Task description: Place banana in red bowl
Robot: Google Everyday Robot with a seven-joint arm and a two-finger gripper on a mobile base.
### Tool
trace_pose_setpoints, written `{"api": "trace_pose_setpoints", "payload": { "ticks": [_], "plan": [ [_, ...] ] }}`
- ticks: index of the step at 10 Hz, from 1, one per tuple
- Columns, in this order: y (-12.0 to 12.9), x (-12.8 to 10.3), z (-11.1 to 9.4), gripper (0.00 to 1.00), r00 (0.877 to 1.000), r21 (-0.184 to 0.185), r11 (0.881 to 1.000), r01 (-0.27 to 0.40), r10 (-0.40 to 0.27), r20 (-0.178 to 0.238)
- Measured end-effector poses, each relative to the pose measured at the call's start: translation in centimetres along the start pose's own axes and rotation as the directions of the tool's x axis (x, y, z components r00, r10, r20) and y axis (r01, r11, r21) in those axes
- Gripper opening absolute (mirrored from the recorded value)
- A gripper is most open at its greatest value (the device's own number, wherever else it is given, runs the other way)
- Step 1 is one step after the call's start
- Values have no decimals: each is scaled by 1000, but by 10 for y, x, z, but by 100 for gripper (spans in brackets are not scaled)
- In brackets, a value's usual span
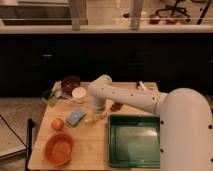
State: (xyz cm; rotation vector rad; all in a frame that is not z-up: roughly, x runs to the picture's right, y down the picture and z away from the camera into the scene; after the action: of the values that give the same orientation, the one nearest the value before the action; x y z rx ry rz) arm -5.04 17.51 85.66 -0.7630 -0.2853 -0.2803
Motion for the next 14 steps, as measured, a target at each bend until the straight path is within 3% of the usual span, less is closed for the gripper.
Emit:
{"api": "trace_pose_setpoints", "payload": {
  "ticks": [2,11,14],
  "plan": [
    [-1,-2,7,1,1000,-22,1000,9,-9,-2],
    [0,-6,5,0,1000,-25,999,22,-23,-15],
    [-1,-22,-19,0,998,-7,999,52,-52,-47]
  ]
}}
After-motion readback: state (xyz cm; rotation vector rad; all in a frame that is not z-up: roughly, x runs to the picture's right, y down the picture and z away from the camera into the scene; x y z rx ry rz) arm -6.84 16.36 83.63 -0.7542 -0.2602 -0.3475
